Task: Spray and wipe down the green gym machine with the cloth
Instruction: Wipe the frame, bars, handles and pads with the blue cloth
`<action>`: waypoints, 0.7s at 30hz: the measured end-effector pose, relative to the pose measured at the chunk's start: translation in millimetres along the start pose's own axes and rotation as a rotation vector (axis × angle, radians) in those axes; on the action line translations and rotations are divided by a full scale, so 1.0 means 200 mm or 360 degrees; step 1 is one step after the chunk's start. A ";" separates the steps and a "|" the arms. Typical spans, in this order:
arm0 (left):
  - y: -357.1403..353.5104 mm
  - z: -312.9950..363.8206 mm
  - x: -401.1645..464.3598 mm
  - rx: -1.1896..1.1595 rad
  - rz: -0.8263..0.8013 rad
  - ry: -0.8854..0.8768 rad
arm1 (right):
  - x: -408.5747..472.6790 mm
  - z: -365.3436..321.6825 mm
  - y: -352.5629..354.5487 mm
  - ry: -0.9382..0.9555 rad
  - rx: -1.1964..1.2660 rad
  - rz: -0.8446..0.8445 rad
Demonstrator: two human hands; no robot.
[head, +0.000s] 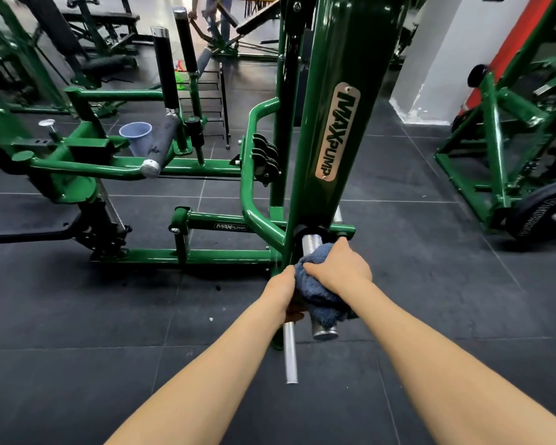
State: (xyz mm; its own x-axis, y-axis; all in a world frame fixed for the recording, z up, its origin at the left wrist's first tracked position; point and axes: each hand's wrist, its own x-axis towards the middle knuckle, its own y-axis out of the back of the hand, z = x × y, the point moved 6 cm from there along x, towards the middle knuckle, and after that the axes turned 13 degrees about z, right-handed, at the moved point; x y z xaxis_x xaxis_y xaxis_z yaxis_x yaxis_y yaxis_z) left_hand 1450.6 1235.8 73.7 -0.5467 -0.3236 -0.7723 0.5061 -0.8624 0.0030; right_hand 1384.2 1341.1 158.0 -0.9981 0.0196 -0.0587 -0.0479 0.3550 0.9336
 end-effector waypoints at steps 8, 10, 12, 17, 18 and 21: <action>0.04 0.02 -0.12 0.0128 0.0101 -0.0091 | -0.29 0.09 0.01 0.0088 -0.0168 0.0122; 0.02 0.06 -0.13 0.0134 0.0120 -0.0158 | -0.28 0.07 0.02 0.0087 -0.0190 0.0183; 0.01 0.09 -0.11 0.0142 0.0165 -0.0236 | -0.24 0.03 0.00 0.0087 -0.0233 0.0226; -0.02 0.18 -0.06 0.0246 0.0306 -0.0448 | -0.07 -0.07 -0.03 0.0065 -0.0336 0.0340; -0.02 0.20 -0.05 0.0235 0.0304 -0.0463 | -0.04 -0.08 -0.04 0.0050 -0.0336 0.0349; -0.03 0.24 -0.03 0.0149 0.0281 -0.0482 | 0.07 -0.11 -0.05 -0.0030 -0.0301 0.0370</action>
State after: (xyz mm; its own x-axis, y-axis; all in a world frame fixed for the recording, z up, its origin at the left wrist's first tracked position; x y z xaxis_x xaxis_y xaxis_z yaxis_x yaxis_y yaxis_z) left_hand 1418.5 1224.4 108.6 -0.6364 -0.5590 -0.5316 0.5545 -0.8105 0.1885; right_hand 1369.7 1317.6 155.2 -0.9823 0.0983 0.1594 0.1736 0.1588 0.9719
